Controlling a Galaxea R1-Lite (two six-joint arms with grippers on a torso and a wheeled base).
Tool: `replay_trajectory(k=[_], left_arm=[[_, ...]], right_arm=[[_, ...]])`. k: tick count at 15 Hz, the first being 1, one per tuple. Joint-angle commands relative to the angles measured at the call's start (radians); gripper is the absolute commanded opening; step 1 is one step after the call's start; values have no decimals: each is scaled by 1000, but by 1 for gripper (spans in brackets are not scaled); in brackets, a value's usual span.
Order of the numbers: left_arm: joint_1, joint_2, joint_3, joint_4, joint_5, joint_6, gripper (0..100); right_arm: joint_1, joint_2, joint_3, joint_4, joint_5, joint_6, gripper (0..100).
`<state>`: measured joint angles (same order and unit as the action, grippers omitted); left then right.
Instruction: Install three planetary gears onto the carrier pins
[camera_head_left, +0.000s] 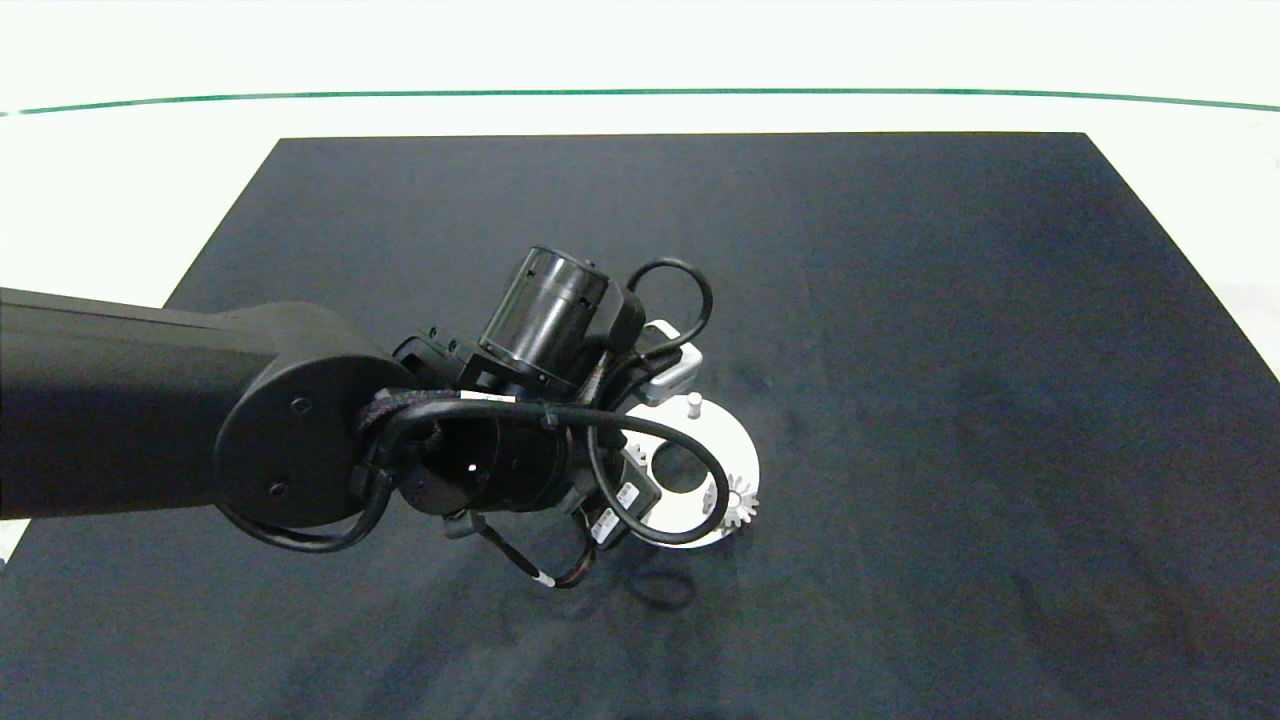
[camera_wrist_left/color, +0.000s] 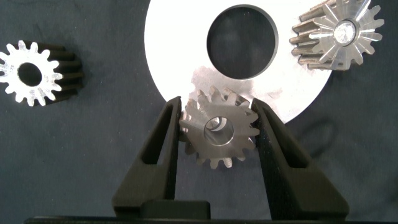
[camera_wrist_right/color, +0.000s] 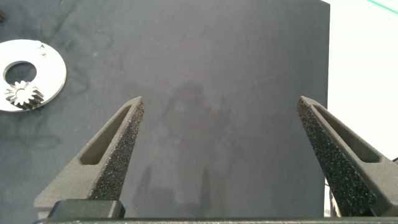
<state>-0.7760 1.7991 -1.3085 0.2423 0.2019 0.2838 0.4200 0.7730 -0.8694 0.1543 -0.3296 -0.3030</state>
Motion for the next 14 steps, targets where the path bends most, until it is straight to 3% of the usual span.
replay_trajectory(k=[1,9,11,14], left_arm=[[-6,5,-3,-21,1,5,22],[-28,2,-3,-26,1,5,22],[-26,-1,-3,-26,19,8,22],[-28,-3,-5,-26,21,8,22]], right_arm=[[0,2,0,1,-2,-2,100],[0,2,0,1,-2,-2,100],[0,2,0,1,-2,-2,100],[0,2,1,1,-2,-2,100]])
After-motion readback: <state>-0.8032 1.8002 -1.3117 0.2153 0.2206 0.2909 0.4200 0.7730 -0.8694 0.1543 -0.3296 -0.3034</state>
